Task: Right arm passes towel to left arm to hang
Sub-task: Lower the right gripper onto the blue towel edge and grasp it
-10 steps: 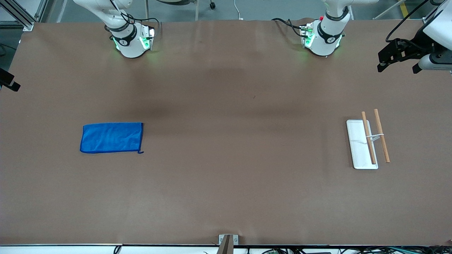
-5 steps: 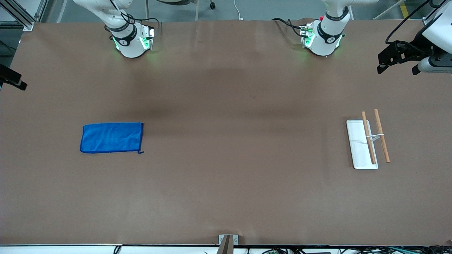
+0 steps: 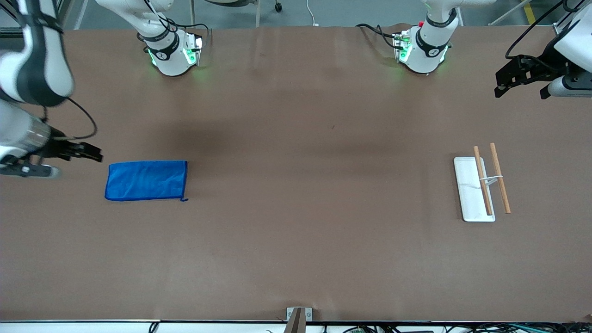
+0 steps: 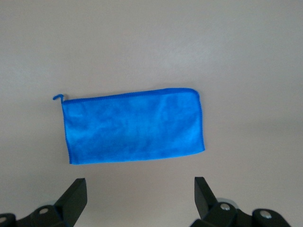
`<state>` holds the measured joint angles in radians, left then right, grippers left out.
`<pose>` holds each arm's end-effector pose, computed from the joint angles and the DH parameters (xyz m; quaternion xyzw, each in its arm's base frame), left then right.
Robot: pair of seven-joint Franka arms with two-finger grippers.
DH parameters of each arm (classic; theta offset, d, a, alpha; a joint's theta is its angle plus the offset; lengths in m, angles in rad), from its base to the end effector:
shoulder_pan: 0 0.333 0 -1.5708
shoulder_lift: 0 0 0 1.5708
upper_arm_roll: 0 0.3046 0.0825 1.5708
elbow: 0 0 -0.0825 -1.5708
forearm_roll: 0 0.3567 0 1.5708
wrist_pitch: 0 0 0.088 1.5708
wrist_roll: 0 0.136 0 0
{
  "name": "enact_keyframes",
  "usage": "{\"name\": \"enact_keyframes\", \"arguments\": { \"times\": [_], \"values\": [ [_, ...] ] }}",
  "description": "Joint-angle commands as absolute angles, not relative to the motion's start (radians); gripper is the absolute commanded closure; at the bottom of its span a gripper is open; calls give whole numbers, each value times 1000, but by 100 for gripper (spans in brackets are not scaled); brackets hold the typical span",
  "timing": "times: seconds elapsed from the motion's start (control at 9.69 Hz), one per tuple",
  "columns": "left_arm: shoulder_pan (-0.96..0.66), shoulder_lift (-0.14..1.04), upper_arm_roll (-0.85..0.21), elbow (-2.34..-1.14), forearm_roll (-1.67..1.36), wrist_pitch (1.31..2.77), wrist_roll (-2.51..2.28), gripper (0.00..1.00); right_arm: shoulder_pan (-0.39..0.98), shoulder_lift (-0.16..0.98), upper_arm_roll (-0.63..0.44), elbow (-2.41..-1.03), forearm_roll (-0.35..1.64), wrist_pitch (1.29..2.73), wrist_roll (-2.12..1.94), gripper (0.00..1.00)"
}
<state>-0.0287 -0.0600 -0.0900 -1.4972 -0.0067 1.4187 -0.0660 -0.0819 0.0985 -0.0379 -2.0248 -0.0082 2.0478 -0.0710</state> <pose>0.4884 -0.0608 0.6335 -0.9996 0.0267 0.0094 0.0002 0.5326 -0.0645 0.3688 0.9990 -0.0223 -0.0381 0.0018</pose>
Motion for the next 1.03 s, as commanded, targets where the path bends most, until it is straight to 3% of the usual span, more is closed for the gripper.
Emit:
{"name": "enact_keyframes", "arguments": {
  "times": [0.0, 0.21, 0.93],
  "values": [
    [-25, -49, -94, -1520, 0, 1424, -72, 0, -66, 147, -37, -2148, -18, 2234, -81, 0],
    [-25, -41, -94, -1519, -2, 1424, -63, 0, -58, 214, -37, -2248, -20, 2447, -83, 0],
    [-23, -41, -80, -1520, -8, 1425, -54, 0, -49, 409, -37, -2295, -20, 2715, -83, 6]
  ]
}}
